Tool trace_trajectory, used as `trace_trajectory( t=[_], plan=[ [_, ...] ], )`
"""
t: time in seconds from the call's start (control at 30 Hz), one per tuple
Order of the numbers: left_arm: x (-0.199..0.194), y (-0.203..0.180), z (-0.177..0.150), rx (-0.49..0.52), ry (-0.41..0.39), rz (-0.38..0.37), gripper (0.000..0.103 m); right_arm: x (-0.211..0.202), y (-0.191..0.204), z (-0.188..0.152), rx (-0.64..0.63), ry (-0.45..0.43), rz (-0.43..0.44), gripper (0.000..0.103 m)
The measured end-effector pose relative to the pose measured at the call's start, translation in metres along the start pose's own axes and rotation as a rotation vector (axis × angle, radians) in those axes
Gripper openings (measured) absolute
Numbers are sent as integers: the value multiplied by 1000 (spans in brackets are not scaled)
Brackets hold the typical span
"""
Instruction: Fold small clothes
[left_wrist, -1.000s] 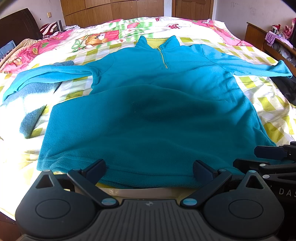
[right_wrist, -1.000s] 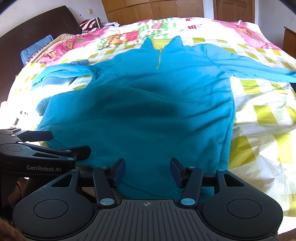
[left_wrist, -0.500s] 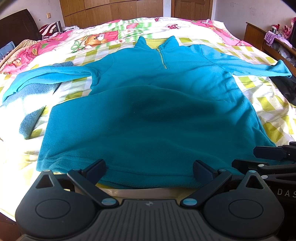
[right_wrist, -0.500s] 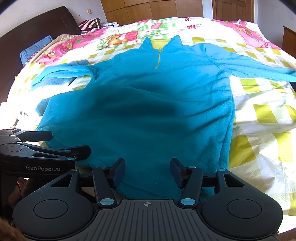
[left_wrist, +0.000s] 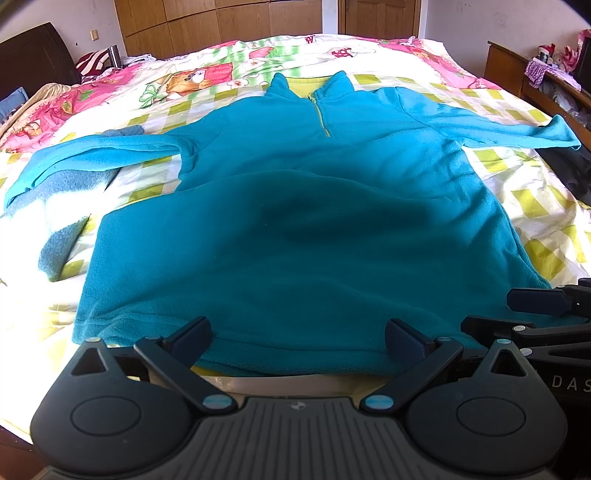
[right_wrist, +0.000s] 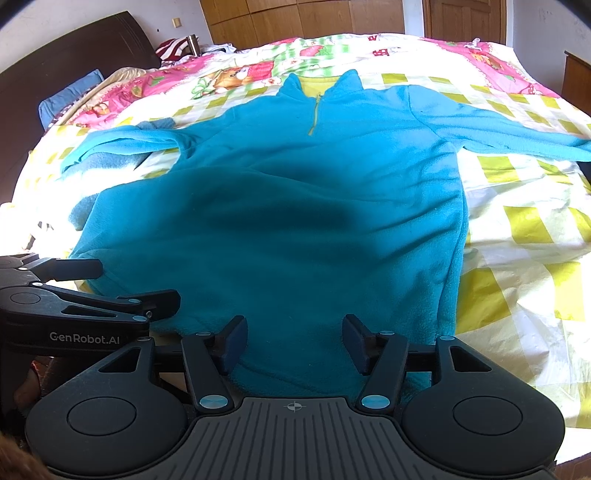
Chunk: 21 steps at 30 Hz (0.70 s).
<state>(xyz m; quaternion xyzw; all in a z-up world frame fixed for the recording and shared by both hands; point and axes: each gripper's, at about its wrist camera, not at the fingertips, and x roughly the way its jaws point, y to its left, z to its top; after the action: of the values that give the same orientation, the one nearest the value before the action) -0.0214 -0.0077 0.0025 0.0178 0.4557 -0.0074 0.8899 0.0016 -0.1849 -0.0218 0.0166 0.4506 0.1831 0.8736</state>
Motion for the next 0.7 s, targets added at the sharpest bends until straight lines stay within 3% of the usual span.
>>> trace_trajectory(
  t=[0.7],
  plan=[
    [-1, -3, 0, 4, -3, 1, 103, 2, -3, 1, -9, -3, -7, 58]
  ],
)
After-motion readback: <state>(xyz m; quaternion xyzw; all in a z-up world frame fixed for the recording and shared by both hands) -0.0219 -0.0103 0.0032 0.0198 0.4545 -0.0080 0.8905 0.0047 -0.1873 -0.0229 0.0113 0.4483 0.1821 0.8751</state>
